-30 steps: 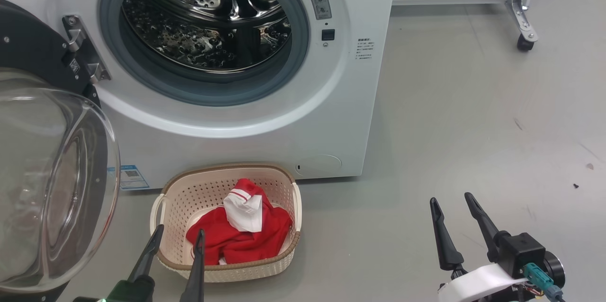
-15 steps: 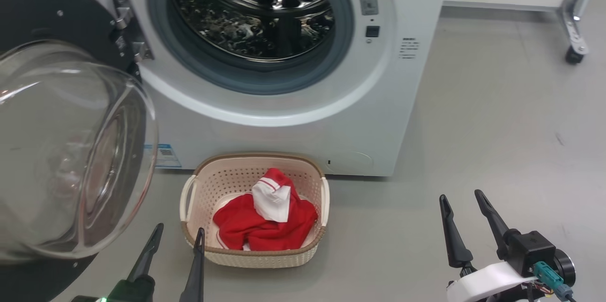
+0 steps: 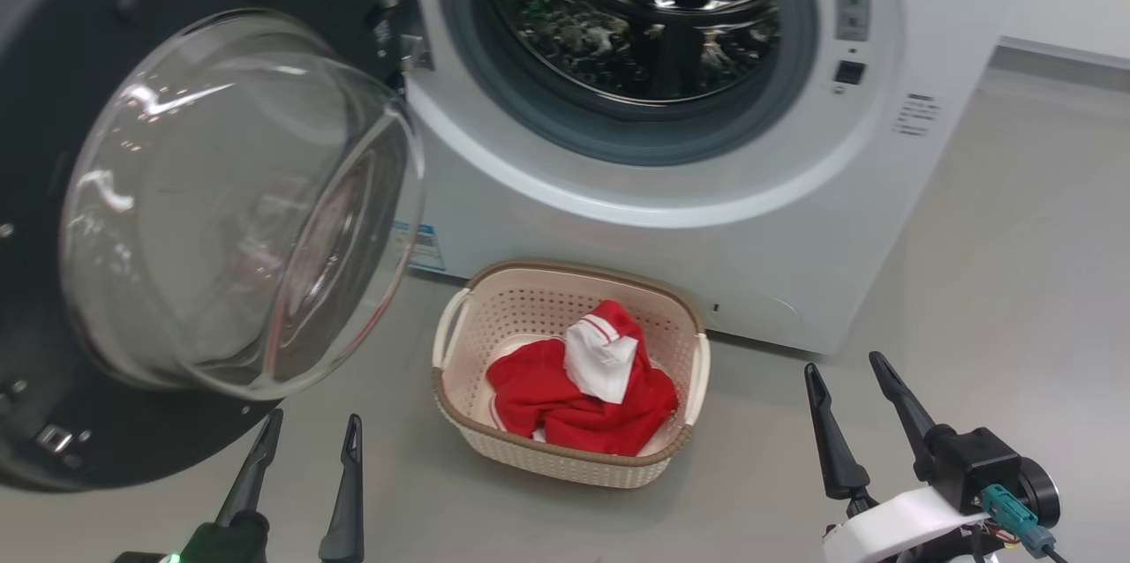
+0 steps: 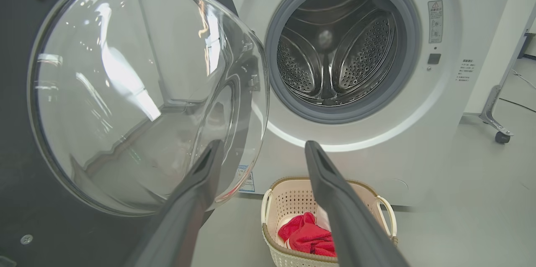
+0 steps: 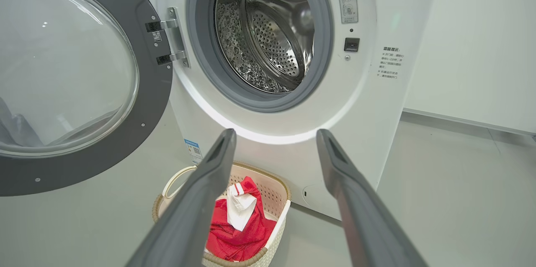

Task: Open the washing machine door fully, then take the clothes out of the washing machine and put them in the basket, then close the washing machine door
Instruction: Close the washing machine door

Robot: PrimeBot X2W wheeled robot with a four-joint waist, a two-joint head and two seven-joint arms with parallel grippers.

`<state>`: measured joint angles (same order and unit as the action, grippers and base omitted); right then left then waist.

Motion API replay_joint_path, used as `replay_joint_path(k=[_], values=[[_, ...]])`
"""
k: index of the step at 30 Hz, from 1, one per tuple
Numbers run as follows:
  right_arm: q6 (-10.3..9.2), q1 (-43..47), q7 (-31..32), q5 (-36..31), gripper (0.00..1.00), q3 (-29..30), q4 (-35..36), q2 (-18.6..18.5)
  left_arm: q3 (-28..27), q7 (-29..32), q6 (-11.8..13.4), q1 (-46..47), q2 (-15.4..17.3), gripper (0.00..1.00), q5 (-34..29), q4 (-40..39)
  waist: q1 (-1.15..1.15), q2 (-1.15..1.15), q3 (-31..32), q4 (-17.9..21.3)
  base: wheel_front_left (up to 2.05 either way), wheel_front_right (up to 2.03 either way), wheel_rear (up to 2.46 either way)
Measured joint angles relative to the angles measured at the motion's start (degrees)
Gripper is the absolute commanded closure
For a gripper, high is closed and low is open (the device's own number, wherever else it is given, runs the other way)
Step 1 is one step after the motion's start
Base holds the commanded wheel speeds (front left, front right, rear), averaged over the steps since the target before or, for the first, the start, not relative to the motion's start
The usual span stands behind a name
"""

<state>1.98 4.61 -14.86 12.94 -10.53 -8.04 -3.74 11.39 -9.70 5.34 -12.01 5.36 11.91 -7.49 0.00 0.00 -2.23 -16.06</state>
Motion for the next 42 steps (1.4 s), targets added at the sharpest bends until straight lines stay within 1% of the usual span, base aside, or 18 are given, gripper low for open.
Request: replay_joint_path(k=[4, 11, 16, 21, 29, 31, 32, 38, 42], values=[[0.41, 0.0, 0.0, 0.0, 0.00, -0.1, -0.4, 0.0, -0.2, 0.0, 0.2, 0.0, -0.2, 0.00, 0.0, 0.1, 0.00, 0.00, -0.1, -3.2, 0.00, 0.00, 0.00], [0.32, 0.0, 0.0, 0.0, 0.00, 0.3, -0.4, 0.0, 0.9, 0.0, 0.2, 0.0, -0.3, 0.00, 0.0, 0.5, 0.00, 0.00, 0.0, -8.9, 0.00, 0.00, 0.00], [0.42, -0.1, 0.0, -0.5, 0.00, -1.2, -0.4, 0.1, -0.4, -0.8, 0.2, 0.0, -0.3, 0.00, 0.2, -0.1, 0.00, 0.00, -0.1, -12.4, 0.00, 0.00, 0.00], [0.49, -0.8, 0.0, -0.5, 0.00, -1.6, -1.1, 0.1, -0.7, -1.1, 0.2, 0.0, -0.4, 0.00, 0.2, -0.2, 0.00, 0.00, -0.6, -14.1, 0.00, 0.00, 0.00], [0.92, -1.1, 0.0, -0.5, 0.00, -2.3, -1.9, 0.1, -0.9, -1.5, 0.2, 0.0, -0.5, 0.00, 0.8, -0.2, 0.00, 0.00, -0.6, -14.6, 0.00, 0.00, 0.00], [0.97, -1.2, 0.0, -0.5, 0.00, -2.4, -2.0, 0.1, -0.9, -1.5, 0.2, -0.1, -0.5, 0.79, 0.8, -0.1, 0.00, 0.00, -0.6, -14.6, 0.00, 0.00, 0.00], [0.97, -1.3, 0.0, -0.5, 0.00, -2.4, -2.0, 0.1, -0.9, -1.5, 0.2, -0.1, -0.5, 1.00, 0.9, -0.1, 0.00, 0.00, -0.6, -14.7, 0.00, 0.00, 0.00], [0.98, -1.9, 0.0, -0.5, 0.00, -2.4, -2.4, 0.1, -0.3, -2.0, 0.1, -0.1, -0.5, 1.00, 0.9, -0.2, 0.00, 0.00, -0.5, -14.7, 0.00, 0.00, 0.00], [0.99, -1.9, 0.0, -0.5, 0.00, -2.4, -2.6, 0.1, -0.1, -2.1, -0.8, -0.1, -0.5, 1.00, 1.5, -0.6, 0.00, 0.00, -0.4, -14.7, 0.00, 0.00, 0.00]])
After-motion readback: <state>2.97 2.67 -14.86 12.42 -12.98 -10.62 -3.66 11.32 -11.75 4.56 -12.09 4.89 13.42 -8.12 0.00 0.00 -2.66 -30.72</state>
